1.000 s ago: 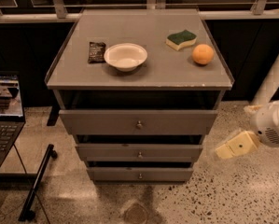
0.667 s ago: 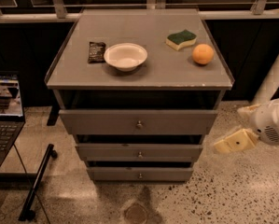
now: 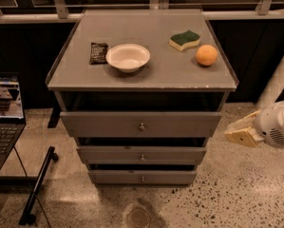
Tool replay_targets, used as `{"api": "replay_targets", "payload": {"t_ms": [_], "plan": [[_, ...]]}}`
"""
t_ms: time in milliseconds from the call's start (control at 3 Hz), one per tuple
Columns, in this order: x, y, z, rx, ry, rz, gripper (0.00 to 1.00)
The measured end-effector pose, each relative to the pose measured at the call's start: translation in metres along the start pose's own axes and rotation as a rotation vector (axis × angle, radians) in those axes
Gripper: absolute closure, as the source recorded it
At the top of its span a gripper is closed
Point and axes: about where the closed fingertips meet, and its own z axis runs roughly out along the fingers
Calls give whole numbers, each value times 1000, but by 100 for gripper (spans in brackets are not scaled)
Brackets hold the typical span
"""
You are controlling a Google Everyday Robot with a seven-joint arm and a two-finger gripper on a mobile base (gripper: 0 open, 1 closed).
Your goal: Open bottom drawer
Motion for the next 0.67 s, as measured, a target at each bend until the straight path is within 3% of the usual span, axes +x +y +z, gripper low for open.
{"api": "replay_targets", "payload": {"t_ms": [333, 667], "plan": [[0, 0, 0, 0, 0, 0, 88], [8, 0, 0, 50, -35, 10, 100]]}}
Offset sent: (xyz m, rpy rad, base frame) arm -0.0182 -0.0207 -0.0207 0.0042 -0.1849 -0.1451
